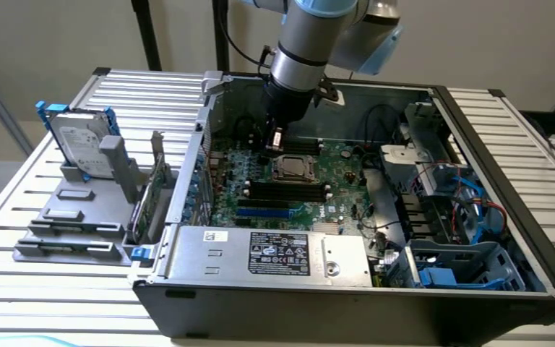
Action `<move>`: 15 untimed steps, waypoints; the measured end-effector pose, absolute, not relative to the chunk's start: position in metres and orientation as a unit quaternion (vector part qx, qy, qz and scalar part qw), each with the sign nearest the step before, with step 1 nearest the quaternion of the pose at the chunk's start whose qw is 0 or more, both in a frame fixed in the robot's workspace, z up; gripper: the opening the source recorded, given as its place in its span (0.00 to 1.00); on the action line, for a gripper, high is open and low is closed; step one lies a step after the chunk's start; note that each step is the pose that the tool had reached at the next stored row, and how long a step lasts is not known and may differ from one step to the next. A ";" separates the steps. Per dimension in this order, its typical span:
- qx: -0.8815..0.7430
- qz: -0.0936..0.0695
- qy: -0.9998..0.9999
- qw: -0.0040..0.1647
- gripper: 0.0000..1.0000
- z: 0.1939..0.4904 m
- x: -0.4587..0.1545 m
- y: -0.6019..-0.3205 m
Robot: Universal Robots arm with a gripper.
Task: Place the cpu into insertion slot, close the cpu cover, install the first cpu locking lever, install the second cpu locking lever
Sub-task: 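Install the first cpu locking lever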
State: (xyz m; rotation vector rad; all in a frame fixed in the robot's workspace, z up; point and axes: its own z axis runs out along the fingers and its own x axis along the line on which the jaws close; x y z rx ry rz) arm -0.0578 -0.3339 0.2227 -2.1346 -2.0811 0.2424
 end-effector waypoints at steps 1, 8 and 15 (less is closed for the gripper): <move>-0.712 0.081 -0.694 0.075 0.11 0.223 -0.058 -0.334; -0.712 0.081 -0.694 0.075 0.11 0.223 -0.058 -0.334; -0.714 0.078 -0.691 0.085 0.11 0.224 -0.062 -0.336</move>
